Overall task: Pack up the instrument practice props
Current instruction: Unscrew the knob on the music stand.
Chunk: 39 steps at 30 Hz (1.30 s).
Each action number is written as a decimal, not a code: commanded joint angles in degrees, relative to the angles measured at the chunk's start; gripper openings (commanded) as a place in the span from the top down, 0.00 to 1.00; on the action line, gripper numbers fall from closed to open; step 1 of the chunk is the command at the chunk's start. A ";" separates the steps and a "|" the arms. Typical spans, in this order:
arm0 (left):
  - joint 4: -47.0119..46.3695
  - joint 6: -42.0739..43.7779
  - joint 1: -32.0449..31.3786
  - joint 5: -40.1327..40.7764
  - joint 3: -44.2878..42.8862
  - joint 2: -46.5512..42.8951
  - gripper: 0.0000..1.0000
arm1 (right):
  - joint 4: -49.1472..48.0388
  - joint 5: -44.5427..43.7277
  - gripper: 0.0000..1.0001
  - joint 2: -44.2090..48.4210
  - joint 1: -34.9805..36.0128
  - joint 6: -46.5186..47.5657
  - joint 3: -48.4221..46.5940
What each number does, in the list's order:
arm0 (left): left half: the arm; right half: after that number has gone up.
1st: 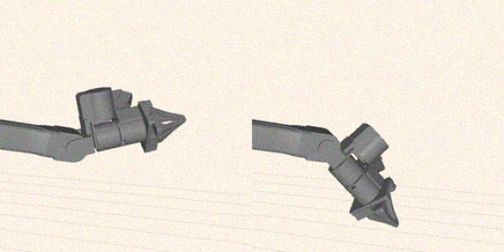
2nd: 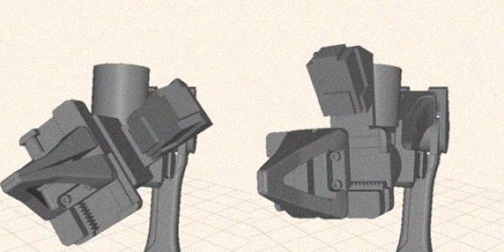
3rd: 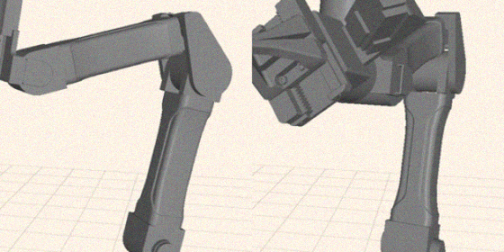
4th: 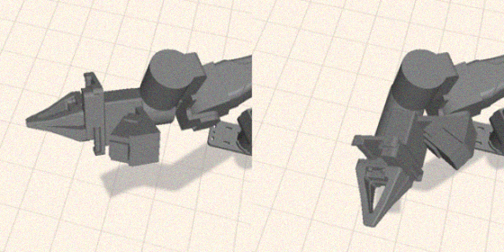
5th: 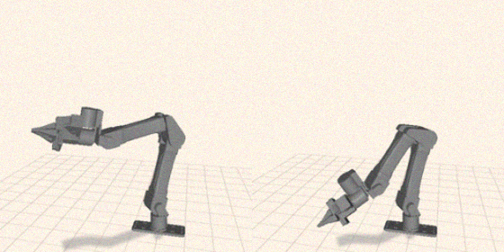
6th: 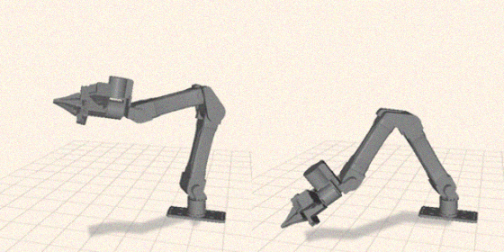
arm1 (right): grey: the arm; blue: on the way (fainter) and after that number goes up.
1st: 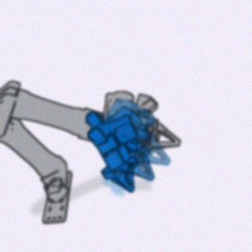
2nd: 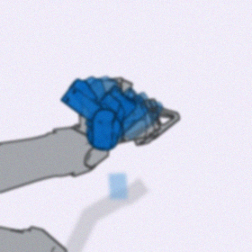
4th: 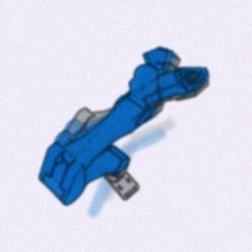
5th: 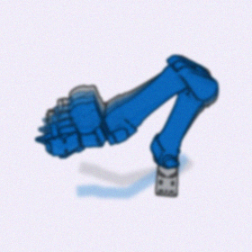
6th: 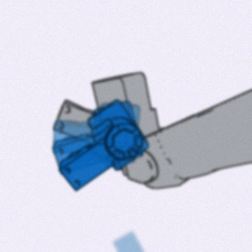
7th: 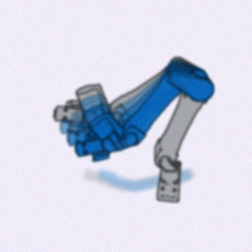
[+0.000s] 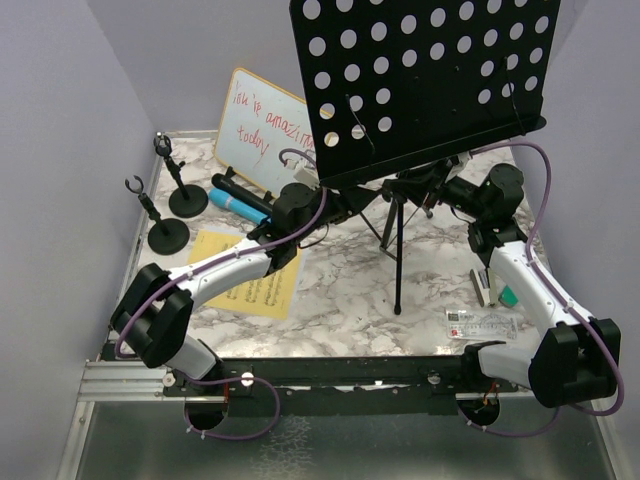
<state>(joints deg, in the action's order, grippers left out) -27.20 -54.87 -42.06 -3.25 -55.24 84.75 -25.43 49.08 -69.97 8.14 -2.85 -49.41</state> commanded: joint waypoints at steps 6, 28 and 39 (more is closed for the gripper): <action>-3.89 28.88 2.63 -8.11 -2.54 -4.00 0.20 | 11.74 4.67 0.99 -4.52 -0.58 5.79 1.99; -12.49 33.63 8.93 -41.54 -27.09 14.65 0.16 | 13.90 7.91 0.99 -7.46 0.38 7.31 0.34; -31.27 13.96 8.78 -45.70 -34.41 23.45 0.24 | 14.29 6.49 0.99 -7.59 0.82 7.16 0.22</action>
<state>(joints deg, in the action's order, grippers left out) -47.94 -31.20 -33.12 -45.25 -86.26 105.58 -23.99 55.31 -73.32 7.57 0.54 -52.10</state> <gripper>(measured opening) 0.780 0.257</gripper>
